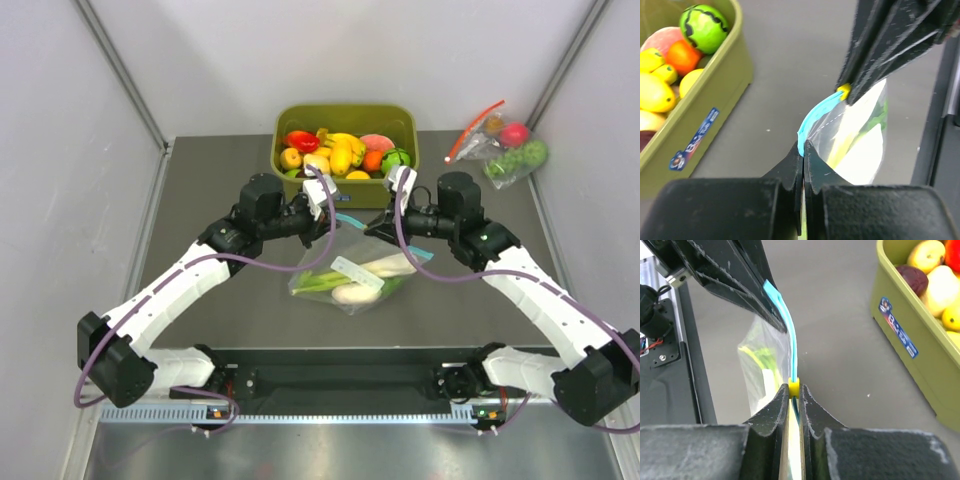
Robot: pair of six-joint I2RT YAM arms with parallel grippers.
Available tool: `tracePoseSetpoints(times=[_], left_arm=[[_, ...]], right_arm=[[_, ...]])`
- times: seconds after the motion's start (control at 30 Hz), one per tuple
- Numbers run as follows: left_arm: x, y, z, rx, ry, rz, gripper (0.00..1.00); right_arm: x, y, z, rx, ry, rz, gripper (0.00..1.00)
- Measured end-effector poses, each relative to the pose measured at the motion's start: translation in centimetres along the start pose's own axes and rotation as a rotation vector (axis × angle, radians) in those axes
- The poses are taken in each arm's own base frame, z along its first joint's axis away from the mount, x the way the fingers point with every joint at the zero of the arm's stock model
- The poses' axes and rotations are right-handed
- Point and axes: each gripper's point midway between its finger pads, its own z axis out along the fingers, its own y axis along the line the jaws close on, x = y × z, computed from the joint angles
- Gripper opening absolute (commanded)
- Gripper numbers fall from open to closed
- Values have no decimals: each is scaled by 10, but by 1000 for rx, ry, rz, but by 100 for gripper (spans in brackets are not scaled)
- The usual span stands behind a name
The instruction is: Open the zip-top bag and remove the fake food
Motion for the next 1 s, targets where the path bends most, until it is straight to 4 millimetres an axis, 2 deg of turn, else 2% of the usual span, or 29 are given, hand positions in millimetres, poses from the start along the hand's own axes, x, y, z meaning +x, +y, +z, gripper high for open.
tracePoseSetpoints(times=[0.27, 0.57, 1.0], left_arm=[[4, 18, -2, -103, 22, 0, 0], [12, 44, -7, -253, 61, -8, 0], [45, 93, -12, -463, 150, -110, 0]], right_arm=[[3, -10, -8, 66, 2, 19, 0], [7, -30, -22, 172, 9, 68, 0], [19, -40, -41, 299, 51, 132, 0]])
